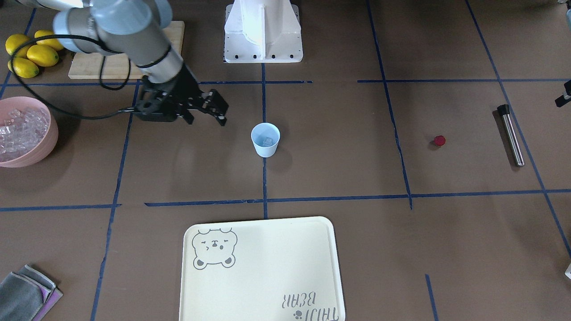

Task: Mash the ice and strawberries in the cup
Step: 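Move the right gripper back over the pink ice bowl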

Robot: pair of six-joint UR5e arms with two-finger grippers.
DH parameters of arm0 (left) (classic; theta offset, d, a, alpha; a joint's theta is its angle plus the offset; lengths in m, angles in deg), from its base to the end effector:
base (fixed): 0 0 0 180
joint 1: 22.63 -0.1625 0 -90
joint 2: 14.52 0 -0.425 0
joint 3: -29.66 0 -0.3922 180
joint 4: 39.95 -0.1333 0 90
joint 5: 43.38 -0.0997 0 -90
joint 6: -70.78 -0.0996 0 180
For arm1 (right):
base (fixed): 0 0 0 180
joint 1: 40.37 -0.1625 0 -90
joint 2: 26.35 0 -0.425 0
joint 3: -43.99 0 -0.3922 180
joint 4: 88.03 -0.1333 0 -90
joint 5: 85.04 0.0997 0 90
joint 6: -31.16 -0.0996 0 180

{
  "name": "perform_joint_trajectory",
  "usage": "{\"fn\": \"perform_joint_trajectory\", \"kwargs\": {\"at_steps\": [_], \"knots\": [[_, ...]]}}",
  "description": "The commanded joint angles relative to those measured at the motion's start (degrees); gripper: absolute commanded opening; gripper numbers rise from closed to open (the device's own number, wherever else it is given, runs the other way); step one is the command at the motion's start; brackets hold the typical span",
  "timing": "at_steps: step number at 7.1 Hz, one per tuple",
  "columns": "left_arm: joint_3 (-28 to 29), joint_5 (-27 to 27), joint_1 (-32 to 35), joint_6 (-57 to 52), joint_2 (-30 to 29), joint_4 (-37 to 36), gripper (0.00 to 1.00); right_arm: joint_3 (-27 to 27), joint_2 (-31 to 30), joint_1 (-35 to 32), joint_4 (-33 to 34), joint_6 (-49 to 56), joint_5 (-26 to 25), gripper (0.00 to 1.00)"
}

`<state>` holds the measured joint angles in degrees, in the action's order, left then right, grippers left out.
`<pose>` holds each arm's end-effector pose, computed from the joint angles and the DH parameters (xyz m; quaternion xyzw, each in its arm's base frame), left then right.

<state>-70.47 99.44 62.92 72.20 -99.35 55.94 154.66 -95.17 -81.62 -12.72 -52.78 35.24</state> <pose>-0.0180 -0.4645 0.5922 0.0619 0.4466 0.0656 0.8902 -0.3756 -0.4399 0.2614 -0.0273 -0.5111 0.1391 0.8478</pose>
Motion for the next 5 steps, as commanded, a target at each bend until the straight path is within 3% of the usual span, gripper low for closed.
{"fn": "perform_joint_trajectory", "kwargs": {"at_steps": [1, 3, 5], "knots": [[0.11, 0.00, -0.03, -0.01, 0.01, 0.00, 1.00, 9.79, -21.16, -8.38, -0.95, 18.78, 6.27, 1.00], [0.03, 0.00, -0.03, 0.08, 0.01, 0.00, 1.00, 9.75, -35.96, -13.93, -6.89, 34.92, 5.84, 1.00], [-0.15, 0.00, -0.03, 0.08, 0.01, 0.00, 1.00, 2.04, -39.98, -17.80, -14.81, 44.69, 5.58, 1.00]]}}
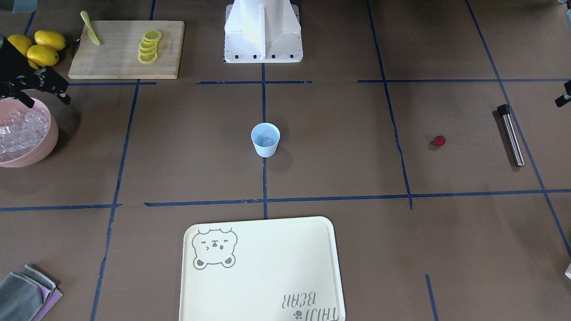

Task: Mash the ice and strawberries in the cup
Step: 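Move the right gripper back over the pink ice bowl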

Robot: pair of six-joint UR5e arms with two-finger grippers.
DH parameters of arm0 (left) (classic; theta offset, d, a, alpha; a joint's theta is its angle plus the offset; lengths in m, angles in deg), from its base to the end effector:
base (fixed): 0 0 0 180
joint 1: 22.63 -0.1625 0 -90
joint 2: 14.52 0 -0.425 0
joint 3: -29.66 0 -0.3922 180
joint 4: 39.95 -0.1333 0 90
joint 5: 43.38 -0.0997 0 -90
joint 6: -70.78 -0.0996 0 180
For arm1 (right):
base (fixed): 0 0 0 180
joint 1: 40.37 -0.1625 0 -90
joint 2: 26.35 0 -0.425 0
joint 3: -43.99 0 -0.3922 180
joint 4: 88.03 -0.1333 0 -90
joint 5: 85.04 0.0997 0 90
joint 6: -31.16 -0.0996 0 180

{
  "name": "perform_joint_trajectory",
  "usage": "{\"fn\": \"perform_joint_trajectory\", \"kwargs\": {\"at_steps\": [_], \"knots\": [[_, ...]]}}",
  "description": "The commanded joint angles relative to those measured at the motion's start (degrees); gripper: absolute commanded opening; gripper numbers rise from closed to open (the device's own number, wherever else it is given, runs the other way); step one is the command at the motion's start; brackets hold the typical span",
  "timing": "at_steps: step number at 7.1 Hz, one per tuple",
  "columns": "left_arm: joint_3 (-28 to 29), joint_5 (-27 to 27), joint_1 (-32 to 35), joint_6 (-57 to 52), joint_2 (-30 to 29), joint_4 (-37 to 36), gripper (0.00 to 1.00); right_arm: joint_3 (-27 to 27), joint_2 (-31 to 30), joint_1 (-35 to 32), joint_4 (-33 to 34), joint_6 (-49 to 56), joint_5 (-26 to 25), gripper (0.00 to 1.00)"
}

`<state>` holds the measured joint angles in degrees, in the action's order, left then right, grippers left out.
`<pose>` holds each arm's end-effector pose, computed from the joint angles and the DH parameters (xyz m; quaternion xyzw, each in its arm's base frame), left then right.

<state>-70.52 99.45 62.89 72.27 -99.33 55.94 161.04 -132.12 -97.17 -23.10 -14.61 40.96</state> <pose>-0.0177 -0.4643 0.5919 0.0617 0.4467 0.0654 0.8902 -0.1549 -0.3733 0.5006 0.0423 -0.4152 0.0031 0.9087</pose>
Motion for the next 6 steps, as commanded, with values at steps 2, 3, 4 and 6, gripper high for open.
{"fn": "perform_joint_trajectory", "kwargs": {"at_steps": [2, 3, 4, 6], "knots": [[-0.28, 0.00, 0.00, 0.00, 0.00, 0.09, 1.00, -10.24, -2.08, -6.46, -5.34, 14.72, -0.06, 1.00], [-0.37, 0.00, 0.09, 0.09, 0.00, 0.09, 1.00, -11.66, -1.29, -6.83, -5.43, 14.84, -0.06, 1.00], [-0.45, 0.00, 0.00, 0.00, 0.09, 0.09, 1.00, -13.06, -0.41, -6.92, -5.43, 15.53, -0.15, 0.99], [-0.72, 0.00, 0.09, 0.00, 0.87, 0.09, 1.00, -15.88, 1.62, -6.83, -5.52, 16.15, -0.06, 0.97]]}}
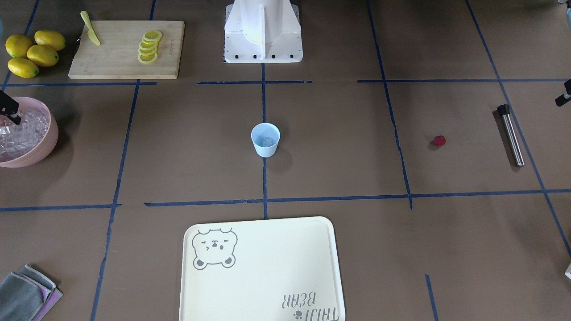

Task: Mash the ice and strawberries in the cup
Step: 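Lower the right gripper into the bowl and grasp ice cubes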

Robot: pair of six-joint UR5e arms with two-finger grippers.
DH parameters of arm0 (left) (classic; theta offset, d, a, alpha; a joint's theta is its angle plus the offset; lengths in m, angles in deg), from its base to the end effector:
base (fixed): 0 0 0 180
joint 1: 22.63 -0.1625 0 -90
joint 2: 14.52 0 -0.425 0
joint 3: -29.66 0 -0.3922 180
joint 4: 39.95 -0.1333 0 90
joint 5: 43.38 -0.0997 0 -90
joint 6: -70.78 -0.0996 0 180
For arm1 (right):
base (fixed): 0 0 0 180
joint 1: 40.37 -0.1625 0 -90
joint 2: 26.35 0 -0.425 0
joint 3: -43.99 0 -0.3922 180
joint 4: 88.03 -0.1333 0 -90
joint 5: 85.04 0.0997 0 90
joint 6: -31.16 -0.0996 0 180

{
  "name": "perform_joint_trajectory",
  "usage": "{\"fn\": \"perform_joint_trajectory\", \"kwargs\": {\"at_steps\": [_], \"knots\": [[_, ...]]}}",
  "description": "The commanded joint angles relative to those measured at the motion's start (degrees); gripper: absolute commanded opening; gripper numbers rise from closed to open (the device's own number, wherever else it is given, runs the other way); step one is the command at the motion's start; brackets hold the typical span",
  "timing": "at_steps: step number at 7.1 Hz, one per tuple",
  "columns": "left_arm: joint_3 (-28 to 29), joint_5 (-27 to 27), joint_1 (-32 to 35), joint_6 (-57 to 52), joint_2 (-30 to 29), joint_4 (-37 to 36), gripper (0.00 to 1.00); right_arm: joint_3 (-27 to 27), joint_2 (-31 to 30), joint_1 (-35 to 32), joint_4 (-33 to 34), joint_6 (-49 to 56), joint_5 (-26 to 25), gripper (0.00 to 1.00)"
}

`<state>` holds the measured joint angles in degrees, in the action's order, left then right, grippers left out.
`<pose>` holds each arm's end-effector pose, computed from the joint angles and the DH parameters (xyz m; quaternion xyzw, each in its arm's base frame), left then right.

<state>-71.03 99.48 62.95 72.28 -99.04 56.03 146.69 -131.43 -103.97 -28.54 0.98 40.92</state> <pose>-0.0183 -0.4623 0.5896 0.0643 0.4469 0.0661 0.8898 -0.1141 -0.3980 0.6132 0.0616 -0.3732 -0.0445 0.9246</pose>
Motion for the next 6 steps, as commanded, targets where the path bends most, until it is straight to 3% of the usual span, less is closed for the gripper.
{"fn": "perform_joint_trajectory", "kwargs": {"at_steps": [1, 2, 3, 4, 5, 6], "knots": [[-0.20, -0.04, -0.06, -0.01, 0.68, 0.00, 1.00, -1.79, 0.76, -0.12, -0.08, 0.91, -0.01, 0.89], [-0.29, 0.05, 0.02, -0.01, 0.68, 0.00, 1.00, -1.80, 0.84, -0.04, -0.08, 0.65, -0.01, 0.66], [-0.47, 0.40, -0.06, -0.01, 1.03, 0.09, 1.00, -1.80, 0.76, -0.12, 0.01, 0.48, 0.07, 0.34], [-0.47, 1.88, 0.02, -0.01, 1.03, 0.00, 1.00, -1.80, 0.76, -0.13, -0.08, 0.65, 0.16, 0.10], [-0.38, 2.42, 0.03, 0.08, 1.12, 0.00, 1.00, -1.71, 0.84, -0.04, 0.01, 0.65, 0.25, 0.00], [-0.38, 2.42, 0.03, 0.08, 1.20, 0.00, 1.00, -1.71, 0.84, -0.12, -0.08, 0.39, 0.25, 0.00]]}}
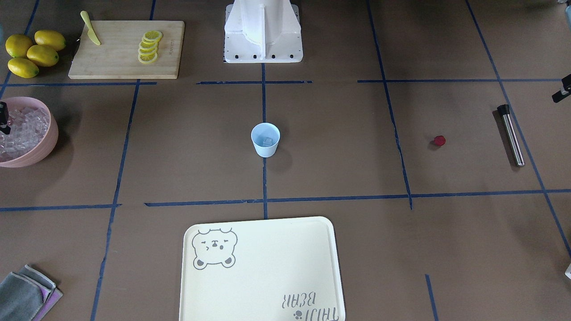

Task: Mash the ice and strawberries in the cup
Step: 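Lower the right gripper into the bowl and grasp ice cubes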

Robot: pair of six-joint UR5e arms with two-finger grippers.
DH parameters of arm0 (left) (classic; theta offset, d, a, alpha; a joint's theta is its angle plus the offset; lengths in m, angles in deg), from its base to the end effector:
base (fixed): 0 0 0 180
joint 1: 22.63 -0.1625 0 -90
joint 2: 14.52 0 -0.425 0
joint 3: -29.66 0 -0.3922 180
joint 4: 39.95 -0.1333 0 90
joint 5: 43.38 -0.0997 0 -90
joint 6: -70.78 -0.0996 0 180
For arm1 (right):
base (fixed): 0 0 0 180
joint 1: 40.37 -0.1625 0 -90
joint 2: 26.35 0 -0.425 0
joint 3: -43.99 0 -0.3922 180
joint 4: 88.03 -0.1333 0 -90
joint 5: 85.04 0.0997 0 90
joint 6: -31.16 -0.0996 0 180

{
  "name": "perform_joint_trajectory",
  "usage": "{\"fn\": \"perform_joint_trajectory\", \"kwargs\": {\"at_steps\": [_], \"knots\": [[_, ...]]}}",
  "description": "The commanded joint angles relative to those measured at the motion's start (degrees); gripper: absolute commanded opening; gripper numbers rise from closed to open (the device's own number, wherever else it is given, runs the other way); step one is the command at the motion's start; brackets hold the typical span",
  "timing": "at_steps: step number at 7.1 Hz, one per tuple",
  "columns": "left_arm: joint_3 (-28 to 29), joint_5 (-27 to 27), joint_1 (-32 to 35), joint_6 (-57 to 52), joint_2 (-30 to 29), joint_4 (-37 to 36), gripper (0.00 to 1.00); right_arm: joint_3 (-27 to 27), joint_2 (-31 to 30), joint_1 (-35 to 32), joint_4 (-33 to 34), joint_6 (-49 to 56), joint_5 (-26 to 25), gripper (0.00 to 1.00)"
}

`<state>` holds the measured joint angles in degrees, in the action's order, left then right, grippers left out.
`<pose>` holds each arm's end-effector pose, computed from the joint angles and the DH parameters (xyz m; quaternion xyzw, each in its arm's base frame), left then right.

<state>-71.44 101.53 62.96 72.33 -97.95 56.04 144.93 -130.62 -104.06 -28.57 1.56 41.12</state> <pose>-0.0170 -0.4535 0.5918 0.0574 0.4627 0.0643 0.8823 -0.1159 -0.4025 0.6231 0.0561 -0.3713 -0.0464 0.9257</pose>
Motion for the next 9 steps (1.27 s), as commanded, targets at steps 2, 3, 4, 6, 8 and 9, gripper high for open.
{"fn": "perform_joint_trajectory", "kwargs": {"at_steps": [2, 3, 4, 6, 8, 9], "knots": [[0.03, 0.46, 0.01, 0.03, 0.28, -0.01, 1.00, 4.31, -0.06, -2.64, 0.74, -0.45, 1.70, 0.00], [-0.06, 0.46, 0.01, 0.03, 0.28, -0.01, 1.00, 7.22, 0.29, -3.19, 0.83, -3.76, 1.89, 0.00], [-0.41, 0.72, 0.01, 0.12, 0.28, -0.01, 1.00, 9.34, 2.99, -3.19, 0.92, -12.49, 2.59, 0.00], [-0.50, 1.95, -0.07, 0.30, 0.28, -0.01, 1.00, 13.20, 10.02, 0.12, 0.66, -34.20, 6.54, 0.00], [-0.50, 1.95, -0.07, 0.30, 0.02, -0.01, 1.00, 13.76, 20.98, 9.93, 0.92, -54.14, 3.41, 0.00], [-0.50, 1.95, -0.07, 0.30, -0.07, -0.01, 1.00, 13.23, 26.34, 17.04, 1.79, -61.81, -2.27, 0.00]]}}
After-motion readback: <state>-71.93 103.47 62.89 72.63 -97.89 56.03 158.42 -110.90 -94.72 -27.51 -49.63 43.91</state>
